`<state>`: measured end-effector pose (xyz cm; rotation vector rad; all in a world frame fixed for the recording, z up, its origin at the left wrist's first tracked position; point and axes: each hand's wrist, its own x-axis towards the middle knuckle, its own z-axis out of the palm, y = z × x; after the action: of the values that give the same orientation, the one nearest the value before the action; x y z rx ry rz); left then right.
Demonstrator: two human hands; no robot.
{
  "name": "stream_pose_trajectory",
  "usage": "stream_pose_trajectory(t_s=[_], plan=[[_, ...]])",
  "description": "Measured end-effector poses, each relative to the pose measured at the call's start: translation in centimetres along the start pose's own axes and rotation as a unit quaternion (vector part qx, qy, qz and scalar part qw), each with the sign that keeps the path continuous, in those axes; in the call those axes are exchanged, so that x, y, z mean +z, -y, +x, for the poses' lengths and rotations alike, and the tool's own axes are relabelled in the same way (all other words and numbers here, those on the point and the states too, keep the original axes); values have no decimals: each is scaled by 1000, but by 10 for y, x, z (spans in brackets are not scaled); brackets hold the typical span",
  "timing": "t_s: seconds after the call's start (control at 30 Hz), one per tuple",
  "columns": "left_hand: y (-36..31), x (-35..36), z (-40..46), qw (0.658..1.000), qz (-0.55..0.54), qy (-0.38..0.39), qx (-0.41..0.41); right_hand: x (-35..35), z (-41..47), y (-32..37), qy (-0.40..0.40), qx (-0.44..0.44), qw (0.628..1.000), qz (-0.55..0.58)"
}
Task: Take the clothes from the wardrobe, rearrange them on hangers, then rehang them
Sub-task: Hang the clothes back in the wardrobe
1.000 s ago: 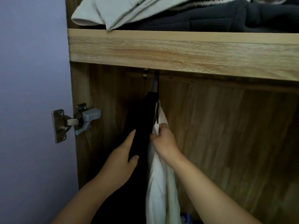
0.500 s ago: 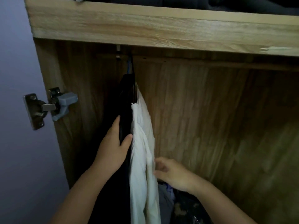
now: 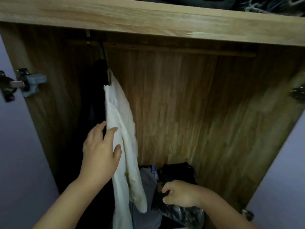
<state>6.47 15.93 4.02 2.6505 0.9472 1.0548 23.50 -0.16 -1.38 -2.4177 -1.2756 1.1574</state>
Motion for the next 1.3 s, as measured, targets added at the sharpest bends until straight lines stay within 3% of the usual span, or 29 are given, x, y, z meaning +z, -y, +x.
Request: stream_pose_trajectory(t_s=[0.1, 0.23, 0.37, 0.43, 0.77, 1.07, 1.3], plan=[[-37, 24, -28, 995, -37, 80, 51, 11, -29, -39, 13, 25, 1000, 9], [-79, 70, -66, 951, -59, 291, 80, 35, -72, -92, 10, 59, 998, 4], [-118, 105, -101, 830, -24, 548, 99, 59, -121, -136, -7, 87, 996, -18], [-138, 116, -115, 773, -16, 622, 121, 72, -140, -155, -18, 111, 994, -13], [-212, 150, -164, 711, 22, 640, 289, 173, -228, -184, -148, 321, 930, 99], [-246, 147, -245, 588, 59, 647, 483, 298, -286, -154, -158, 423, 856, 252], [-304, 117, -342, 488, 30, 596, 637, 390, -366, -132, -193, 534, 741, 358]])
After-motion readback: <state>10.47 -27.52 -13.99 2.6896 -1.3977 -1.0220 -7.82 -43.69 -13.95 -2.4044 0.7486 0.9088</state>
